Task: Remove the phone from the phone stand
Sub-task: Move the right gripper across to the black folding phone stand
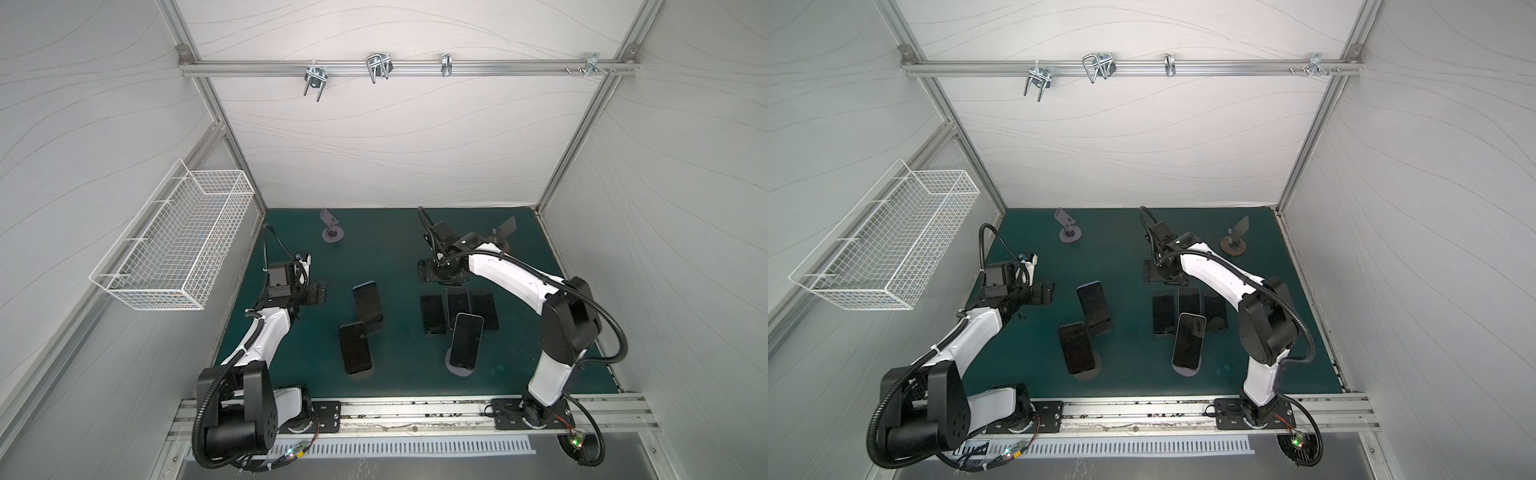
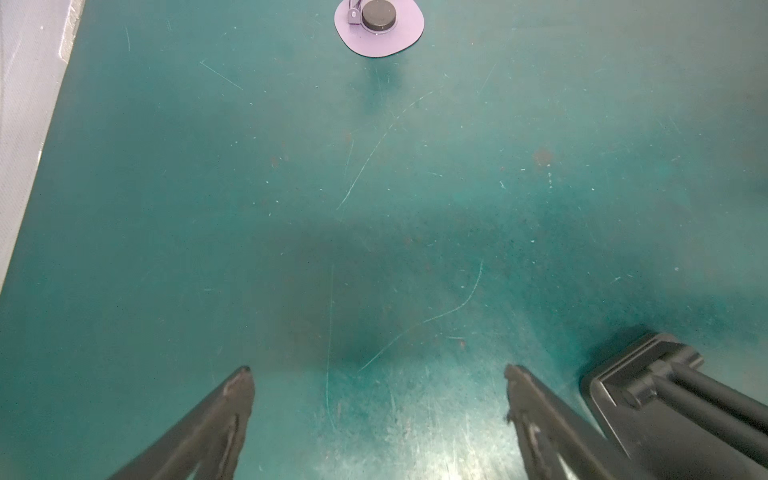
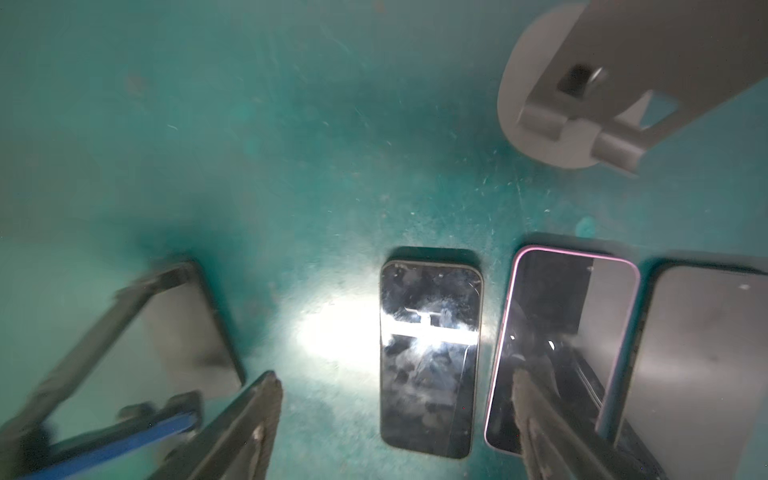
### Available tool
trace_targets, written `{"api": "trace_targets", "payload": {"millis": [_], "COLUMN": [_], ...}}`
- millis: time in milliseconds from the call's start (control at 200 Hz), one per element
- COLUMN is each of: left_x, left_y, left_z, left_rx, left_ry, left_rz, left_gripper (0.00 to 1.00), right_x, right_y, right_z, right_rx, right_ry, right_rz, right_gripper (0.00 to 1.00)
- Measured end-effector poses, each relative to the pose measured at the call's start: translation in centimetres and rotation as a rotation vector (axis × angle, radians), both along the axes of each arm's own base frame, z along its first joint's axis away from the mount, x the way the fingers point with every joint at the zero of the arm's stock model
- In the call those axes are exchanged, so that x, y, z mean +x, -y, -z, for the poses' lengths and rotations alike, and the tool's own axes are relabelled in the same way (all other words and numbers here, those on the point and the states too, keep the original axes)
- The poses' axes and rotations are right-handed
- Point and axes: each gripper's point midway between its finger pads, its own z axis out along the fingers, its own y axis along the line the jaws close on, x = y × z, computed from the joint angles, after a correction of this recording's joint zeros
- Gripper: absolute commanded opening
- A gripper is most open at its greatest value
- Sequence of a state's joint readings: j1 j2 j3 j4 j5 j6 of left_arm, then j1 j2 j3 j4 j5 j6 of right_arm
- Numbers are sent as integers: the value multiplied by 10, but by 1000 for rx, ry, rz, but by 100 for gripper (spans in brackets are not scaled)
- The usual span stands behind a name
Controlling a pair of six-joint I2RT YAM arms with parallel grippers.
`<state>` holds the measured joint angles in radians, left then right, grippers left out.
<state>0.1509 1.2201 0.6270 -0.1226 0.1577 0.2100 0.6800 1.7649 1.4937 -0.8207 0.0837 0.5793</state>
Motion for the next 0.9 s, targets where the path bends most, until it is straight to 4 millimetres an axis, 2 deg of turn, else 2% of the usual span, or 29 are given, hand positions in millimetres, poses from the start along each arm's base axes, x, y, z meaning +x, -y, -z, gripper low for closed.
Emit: {"api": "trace_targets", "payload": {"millis": [195,515,675,900], "left_x": [0,0,0,0], "left_y": [0,1,1,1], "left_z": [0,0,0,3], "left_rx": [0,-1,-3,-4], "left_ry": [0,0,0,-10], "left_rz": [0,5,8,8], "left_gripper": [96,95,95,95], "right_x": [-4,-23,-42,-70], "right_y": [-5,-32,-57,-96], "right_z": [-23,-53,-73,-88], "right_rx": [25,78,121,177], "right_ry": [55,129,210,272], "right_rz": [-26,-112,-183,-281], "right_gripper": [89,91,99,99]}}
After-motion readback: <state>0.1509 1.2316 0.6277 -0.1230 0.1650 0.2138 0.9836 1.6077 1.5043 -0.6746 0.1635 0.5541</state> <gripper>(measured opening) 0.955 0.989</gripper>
